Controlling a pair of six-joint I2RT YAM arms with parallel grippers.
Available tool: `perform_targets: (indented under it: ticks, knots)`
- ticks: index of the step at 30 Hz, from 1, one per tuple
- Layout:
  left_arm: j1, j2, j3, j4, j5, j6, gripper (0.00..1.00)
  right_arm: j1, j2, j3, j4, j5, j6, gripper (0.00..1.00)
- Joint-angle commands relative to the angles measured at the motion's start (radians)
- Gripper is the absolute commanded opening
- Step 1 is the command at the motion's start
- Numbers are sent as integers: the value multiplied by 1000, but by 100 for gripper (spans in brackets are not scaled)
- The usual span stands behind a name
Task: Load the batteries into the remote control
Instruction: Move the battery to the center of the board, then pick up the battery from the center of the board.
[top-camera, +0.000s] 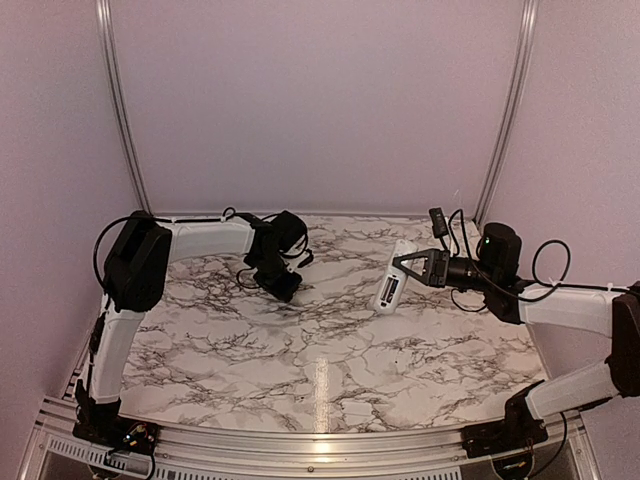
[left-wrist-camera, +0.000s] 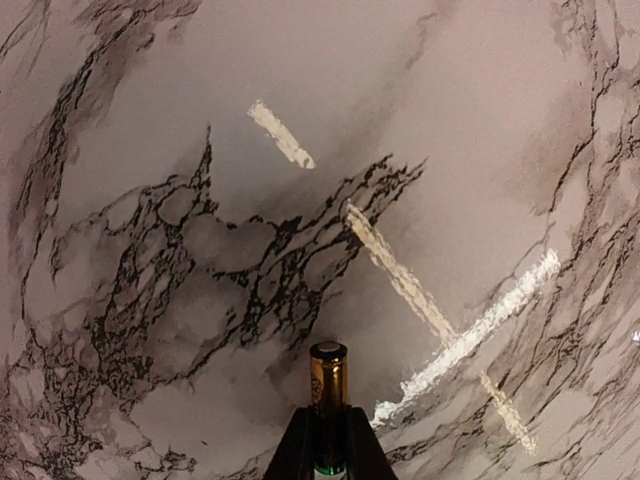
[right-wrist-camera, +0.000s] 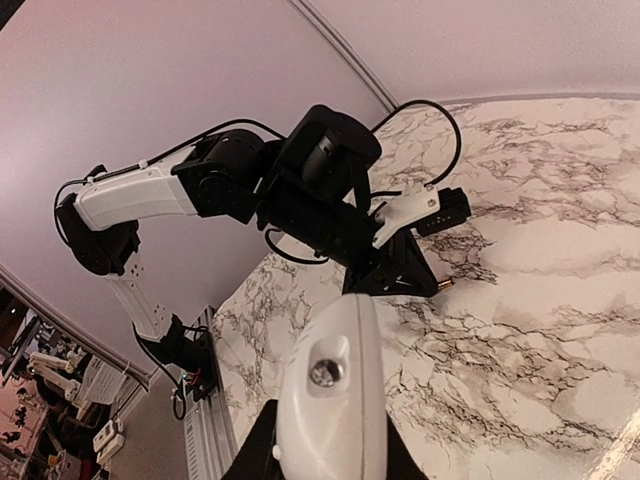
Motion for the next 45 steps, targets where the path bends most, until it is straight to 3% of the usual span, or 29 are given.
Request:
perform_targets:
  ticks: [1,11,23,35,45]
  knots:
    - [-11,-97,-108,-47,34,-230,0,-8,6,-12,53,-31,50,0]
    - [-48,-199,-297,-25,125,-468,0,13,4,-73,79,-40,96,0]
    - [-192,-521,-535,122,158,-409,0,109,72,-155,274,43,303,0]
    - [-335,-654,-505,245,231,-532,0,219,179,-169,386,148,479,0]
    - [-350,-593,-421,214,252,-578,0,266,271,-146,469,210,530,0]
